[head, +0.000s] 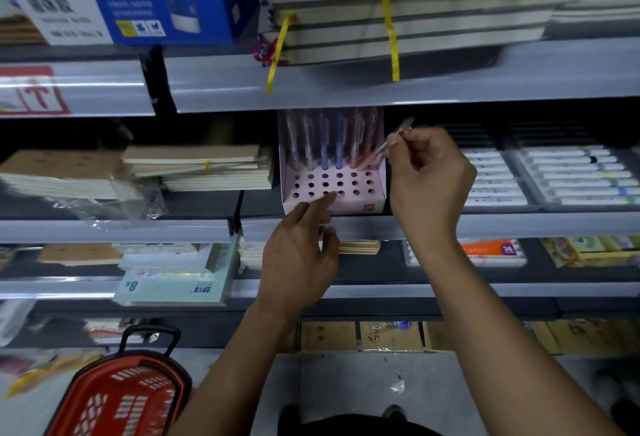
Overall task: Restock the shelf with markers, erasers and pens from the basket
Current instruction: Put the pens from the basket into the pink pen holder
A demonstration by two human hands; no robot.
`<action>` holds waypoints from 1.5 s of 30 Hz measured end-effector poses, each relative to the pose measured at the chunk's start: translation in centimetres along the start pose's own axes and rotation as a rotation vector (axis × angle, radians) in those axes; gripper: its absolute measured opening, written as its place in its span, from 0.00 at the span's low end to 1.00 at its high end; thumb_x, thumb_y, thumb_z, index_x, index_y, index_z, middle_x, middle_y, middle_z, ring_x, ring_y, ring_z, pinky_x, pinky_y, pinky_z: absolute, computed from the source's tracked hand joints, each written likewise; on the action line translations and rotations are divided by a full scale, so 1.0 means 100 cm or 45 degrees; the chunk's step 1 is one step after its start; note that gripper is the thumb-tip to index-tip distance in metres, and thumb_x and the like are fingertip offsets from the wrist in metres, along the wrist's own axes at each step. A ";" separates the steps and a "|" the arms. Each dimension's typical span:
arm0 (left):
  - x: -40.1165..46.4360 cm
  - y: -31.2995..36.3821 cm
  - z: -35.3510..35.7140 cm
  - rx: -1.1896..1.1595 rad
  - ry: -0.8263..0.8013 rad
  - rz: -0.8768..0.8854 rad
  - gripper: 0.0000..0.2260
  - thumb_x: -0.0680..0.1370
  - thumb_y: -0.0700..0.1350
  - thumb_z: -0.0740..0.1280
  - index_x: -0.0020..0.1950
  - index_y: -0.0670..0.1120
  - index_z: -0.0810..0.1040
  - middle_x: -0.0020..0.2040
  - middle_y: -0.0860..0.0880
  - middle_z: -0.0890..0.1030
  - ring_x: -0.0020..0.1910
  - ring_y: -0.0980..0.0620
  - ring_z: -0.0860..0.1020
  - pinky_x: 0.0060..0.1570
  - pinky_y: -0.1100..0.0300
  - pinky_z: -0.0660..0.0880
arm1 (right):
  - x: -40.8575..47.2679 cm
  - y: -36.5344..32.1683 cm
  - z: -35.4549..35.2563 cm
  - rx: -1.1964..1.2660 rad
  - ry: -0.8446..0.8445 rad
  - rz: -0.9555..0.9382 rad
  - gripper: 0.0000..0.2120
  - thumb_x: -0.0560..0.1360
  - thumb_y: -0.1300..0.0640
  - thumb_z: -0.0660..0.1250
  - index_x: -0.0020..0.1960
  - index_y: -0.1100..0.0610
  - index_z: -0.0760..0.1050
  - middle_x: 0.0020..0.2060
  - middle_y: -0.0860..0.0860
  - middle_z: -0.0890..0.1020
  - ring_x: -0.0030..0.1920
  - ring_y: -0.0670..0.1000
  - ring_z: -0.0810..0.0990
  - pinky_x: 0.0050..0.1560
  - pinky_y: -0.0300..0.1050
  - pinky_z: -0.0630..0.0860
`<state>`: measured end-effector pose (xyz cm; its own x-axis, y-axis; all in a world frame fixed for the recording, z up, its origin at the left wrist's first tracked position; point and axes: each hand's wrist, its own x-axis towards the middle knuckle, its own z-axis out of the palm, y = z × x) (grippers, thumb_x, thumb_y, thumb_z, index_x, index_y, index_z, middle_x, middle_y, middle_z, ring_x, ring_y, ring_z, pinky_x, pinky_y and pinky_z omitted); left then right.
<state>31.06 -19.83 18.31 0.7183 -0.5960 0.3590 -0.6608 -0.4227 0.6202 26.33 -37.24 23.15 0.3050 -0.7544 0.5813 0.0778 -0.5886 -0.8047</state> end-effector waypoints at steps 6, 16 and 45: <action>0.000 -0.002 0.000 -0.005 -0.007 -0.007 0.22 0.80 0.44 0.64 0.75 0.52 0.74 0.59 0.52 0.81 0.52 0.56 0.81 0.49 0.52 0.82 | 0.005 0.002 0.004 -0.099 0.045 0.009 0.03 0.77 0.54 0.72 0.46 0.53 0.82 0.38 0.45 0.84 0.37 0.45 0.83 0.41 0.47 0.80; 0.000 -0.003 0.000 -0.035 -0.009 -0.047 0.22 0.79 0.46 0.63 0.74 0.53 0.75 0.58 0.53 0.81 0.51 0.55 0.81 0.50 0.50 0.83 | 0.031 -0.003 0.007 -0.403 -0.108 0.112 0.14 0.75 0.58 0.70 0.32 0.59 0.73 0.26 0.53 0.76 0.26 0.47 0.69 0.27 0.35 0.60; -0.008 -0.004 0.003 -0.078 0.115 -0.083 0.20 0.79 0.40 0.68 0.71 0.52 0.75 0.53 0.56 0.80 0.50 0.58 0.80 0.48 0.53 0.82 | 0.006 0.004 0.002 -0.495 -0.380 -0.026 0.06 0.78 0.56 0.71 0.52 0.59 0.80 0.44 0.53 0.85 0.43 0.52 0.81 0.42 0.40 0.71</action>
<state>30.66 -19.38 17.55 0.7779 -0.5036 0.3759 -0.5993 -0.4144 0.6850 26.73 -37.90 23.17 0.5700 -0.6589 0.4908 -0.2564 -0.7102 -0.6557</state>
